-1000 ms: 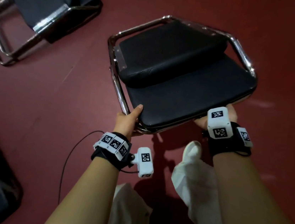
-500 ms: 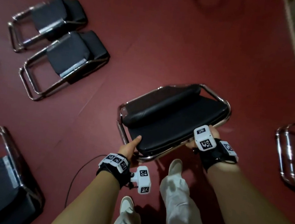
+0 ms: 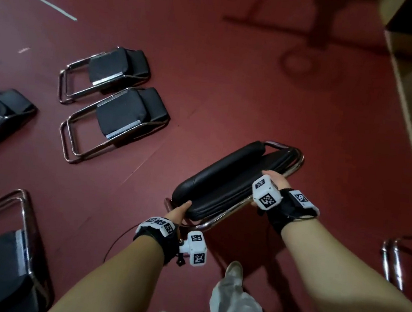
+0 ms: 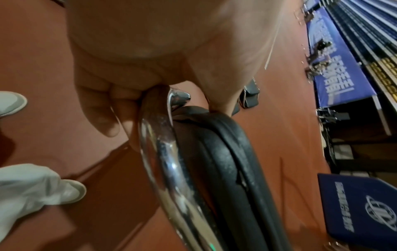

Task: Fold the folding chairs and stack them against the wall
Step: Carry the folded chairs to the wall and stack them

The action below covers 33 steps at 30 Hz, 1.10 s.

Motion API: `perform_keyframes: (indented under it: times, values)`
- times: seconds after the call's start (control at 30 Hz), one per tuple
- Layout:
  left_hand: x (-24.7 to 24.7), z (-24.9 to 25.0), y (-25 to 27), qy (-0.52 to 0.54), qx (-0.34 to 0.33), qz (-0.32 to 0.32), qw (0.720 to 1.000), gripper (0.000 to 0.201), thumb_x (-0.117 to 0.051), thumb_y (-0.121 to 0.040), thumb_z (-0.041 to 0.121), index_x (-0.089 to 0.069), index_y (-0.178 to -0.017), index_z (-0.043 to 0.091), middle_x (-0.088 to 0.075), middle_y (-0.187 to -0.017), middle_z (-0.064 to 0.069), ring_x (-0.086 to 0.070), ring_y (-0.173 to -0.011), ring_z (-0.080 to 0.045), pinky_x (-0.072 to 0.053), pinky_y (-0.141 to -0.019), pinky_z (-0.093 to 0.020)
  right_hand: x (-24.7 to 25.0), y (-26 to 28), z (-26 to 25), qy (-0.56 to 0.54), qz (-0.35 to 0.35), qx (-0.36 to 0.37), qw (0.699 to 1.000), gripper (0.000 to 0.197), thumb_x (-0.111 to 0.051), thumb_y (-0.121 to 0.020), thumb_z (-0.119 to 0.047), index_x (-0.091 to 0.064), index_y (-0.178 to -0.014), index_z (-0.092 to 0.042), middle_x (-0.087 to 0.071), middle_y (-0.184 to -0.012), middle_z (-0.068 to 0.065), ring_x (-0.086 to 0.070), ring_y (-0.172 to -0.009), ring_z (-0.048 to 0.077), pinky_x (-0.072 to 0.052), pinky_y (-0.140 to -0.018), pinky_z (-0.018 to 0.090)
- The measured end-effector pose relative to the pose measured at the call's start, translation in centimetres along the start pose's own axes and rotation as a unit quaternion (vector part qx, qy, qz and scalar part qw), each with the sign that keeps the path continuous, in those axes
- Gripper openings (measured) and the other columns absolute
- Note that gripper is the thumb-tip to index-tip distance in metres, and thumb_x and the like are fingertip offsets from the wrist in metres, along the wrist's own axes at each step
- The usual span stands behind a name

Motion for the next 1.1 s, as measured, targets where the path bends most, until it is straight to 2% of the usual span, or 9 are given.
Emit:
perform_keyframes:
  times: [0.2,0.33,0.47,0.6,0.67,0.77,0.9,1.03,1.1]
  values:
    - [0.3,2.4,0.5,-0.046,-0.01,0.033,0.998,0.052,-0.067,-0.088,0.053,-0.059,-0.11,0.006,-0.068,-0.093,-0.022,-0.064,-0.057,-0.029,-0.05,-0.051,-0.031,-1.1,0.3,-1.9,-0.02,0.011,-0.017,1.0,0.034,-0.046,-0.104,-0.017,-0.04,-0.07,-0.01,-0.042,-0.028,0.004,-0.04,-0.018,0.012,-0.025,-0.026,0.009]
    - [1.5,3.2,-1.1,-0.045,-0.019,0.049,0.998,0.067,-0.071,-0.082,0.054,-0.058,-0.121,0.002,-0.068,-0.11,-0.019,-0.067,-0.092,-0.036,-0.053,-0.089,-0.044,-2.2,0.8,-1.5,0.002,-0.004,-0.015,1.0,0.029,-0.044,-0.104,-0.012,-0.041,-0.075,-0.008,-0.045,-0.031,0.004,-0.041,-0.019,0.012,-0.026,-0.025,0.01]
    - [2.6,5.0,1.4,-0.068,-0.03,0.038,0.996,0.053,-0.06,-0.095,0.046,-0.058,-0.118,-0.001,-0.067,-0.113,-0.023,-0.061,-0.101,-0.036,-0.045,-0.104,-0.049,-4.2,2.2,-0.8,0.019,-0.03,-0.011,0.999,0.015,-0.052,-0.101,-0.012,-0.045,-0.11,-0.002,-0.052,-0.07,0.015,-0.049,-0.024,0.017,-0.037,-0.026,0.019]
    - [4.7,6.5,0.1,-0.077,-0.04,0.038,0.996,0.062,-0.069,-0.083,0.053,-0.063,-0.115,0.001,-0.071,-0.103,-0.022,-0.068,-0.091,-0.035,-0.051,-0.091,-0.045,-7.2,2.8,0.9,0.047,-0.057,-0.022,0.997,0.047,-0.06,-0.097,-0.018,-0.04,-0.138,-0.008,-0.059,-0.09,0.022,-0.056,-0.054,0.031,-0.052,-0.039,0.035]
    - [5.5,7.2,-0.9,-0.09,-0.044,0.013,0.995,0.06,-0.067,-0.085,0.054,-0.064,-0.115,0.002,-0.073,-0.098,-0.02,-0.068,-0.079,-0.032,-0.055,-0.081,-0.039,-8.6,3.2,1.5,0.062,-0.06,-0.014,0.996,0.051,-0.059,-0.098,-0.021,-0.036,-0.142,-0.008,-0.058,-0.111,0.028,-0.059,-0.044,0.028,-0.051,-0.037,0.031]
    - [6.1,8.7,-0.6,-0.098,-0.048,-0.012,0.994,0.055,-0.065,-0.088,0.05,-0.063,-0.121,0.005,-0.071,-0.102,-0.016,-0.067,-0.075,-0.028,-0.052,-0.063,-0.031,-10.4,3.9,2.3,0.067,-0.059,-0.023,0.996,0.045,-0.056,-0.1,-0.024,-0.041,-0.134,0.002,-0.064,-0.059,0.019,-0.055,-0.032,0.021,-0.047,-0.036,0.022]
    - [6.9,11.3,0.9,-0.095,-0.06,-0.055,0.992,0.044,-0.062,-0.095,0.041,-0.062,-0.11,0.0,-0.069,-0.105,-0.023,-0.065,-0.08,-0.033,-0.055,-0.086,-0.046,-13.0,-0.3,4.4,0.051,-0.065,-0.026,0.996,0.083,-0.082,-0.074,-0.023,-0.042,-0.146,-0.01,-0.057,-0.129,0.027,-0.065,-0.109,0.038,-0.049,-0.098,0.058]
    - [8.6,12.9,2.6,-0.053,-0.025,-0.111,0.992,0.028,-0.056,-0.1,0.025,-0.058,-0.091,-0.001,-0.067,-0.083,-0.02,-0.063,-0.084,-0.034,-0.043,-0.108,-0.052,-17.2,4.3,5.3,0.043,-0.098,-0.062,0.992,0.045,-0.068,-0.092,-0.027,-0.051,-0.129,-0.009,-0.04,-0.151,0.023,-0.039,-0.139,0.043,-0.04,-0.107,0.058]
    - [9.4,13.5,2.8,-0.03,-0.001,-0.127,0.991,0.028,-0.058,-0.096,0.025,-0.059,-0.096,-0.003,-0.069,-0.085,-0.023,-0.066,-0.091,-0.037,-0.044,-0.107,-0.053,-18.7,4.7,6.1,0.013,-0.121,-0.07,0.99,0.036,-0.066,-0.093,-0.028,-0.056,-0.12,-0.007,-0.05,-0.146,0.013,-0.052,-0.13,0.039,-0.048,-0.096,0.057]
Point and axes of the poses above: each hand's wrist, its own y-axis away from the middle knuckle, its own x-axis out of the back of the hand, z = x × y, the point moved 2 cm from there along -y, towards the middle knuckle
